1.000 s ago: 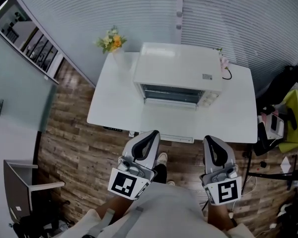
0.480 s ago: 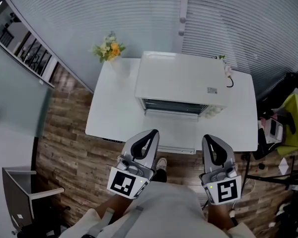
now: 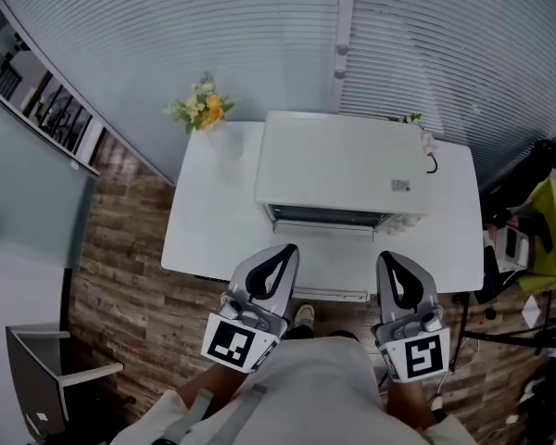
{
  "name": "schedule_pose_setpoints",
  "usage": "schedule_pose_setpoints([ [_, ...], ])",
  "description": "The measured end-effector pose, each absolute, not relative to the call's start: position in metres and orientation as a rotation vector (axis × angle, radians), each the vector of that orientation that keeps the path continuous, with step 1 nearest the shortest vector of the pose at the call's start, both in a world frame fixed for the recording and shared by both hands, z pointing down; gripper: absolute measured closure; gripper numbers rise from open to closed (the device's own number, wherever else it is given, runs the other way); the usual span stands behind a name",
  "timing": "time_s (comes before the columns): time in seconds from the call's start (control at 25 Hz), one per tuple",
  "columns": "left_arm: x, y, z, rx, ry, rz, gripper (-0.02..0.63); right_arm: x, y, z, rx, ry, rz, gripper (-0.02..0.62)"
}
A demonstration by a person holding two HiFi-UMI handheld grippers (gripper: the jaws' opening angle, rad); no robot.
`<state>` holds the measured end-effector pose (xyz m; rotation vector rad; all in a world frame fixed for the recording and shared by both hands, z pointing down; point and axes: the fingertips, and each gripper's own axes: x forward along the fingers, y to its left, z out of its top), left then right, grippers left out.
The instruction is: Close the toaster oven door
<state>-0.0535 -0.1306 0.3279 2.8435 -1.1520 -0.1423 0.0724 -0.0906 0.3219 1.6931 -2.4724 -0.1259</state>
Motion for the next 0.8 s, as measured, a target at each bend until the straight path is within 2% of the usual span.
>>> schedule_pose_setpoints([
  [0.8, -0.037, -0.132, 0.33, 2.817, -1.23, -0.121, 0.607, 0.095, -0.095, 0.314, 1.625, -2.518, -0.143, 0.591],
])
